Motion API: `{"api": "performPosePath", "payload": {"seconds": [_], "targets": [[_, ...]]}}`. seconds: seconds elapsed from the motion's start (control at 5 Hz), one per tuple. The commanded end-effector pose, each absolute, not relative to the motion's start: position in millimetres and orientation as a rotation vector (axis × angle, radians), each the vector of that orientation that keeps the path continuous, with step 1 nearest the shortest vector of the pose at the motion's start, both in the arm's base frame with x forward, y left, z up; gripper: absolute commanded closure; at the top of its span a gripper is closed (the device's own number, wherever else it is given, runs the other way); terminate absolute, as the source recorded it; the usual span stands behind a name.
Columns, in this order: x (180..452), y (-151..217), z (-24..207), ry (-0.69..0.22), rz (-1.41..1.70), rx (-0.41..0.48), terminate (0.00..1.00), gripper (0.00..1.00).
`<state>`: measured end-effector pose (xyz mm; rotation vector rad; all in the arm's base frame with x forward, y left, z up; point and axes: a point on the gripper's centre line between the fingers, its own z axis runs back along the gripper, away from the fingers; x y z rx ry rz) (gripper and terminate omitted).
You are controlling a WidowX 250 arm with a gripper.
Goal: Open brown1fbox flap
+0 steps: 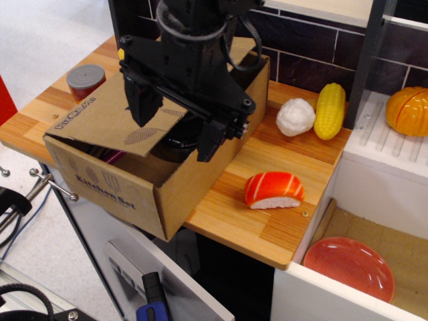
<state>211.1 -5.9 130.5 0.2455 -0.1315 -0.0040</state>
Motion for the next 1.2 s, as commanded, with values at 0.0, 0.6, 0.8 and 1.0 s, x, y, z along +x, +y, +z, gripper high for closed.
{"api": "performPosePath", "payload": {"seconds": [0.0, 0.6, 0.8, 1.0], "targets": [[211, -6, 131, -0.131, -0.004, 0.245, 0.0, 0.0], [226, 14, 115, -0.216, -0.101, 0.442, 0.0, 0.0], [228, 18, 111, -0.236, -0.142, 0.501, 0.0, 0.0], [230, 20, 107, -0.267, -0.163, 0.558, 0.0, 0.0]]}}
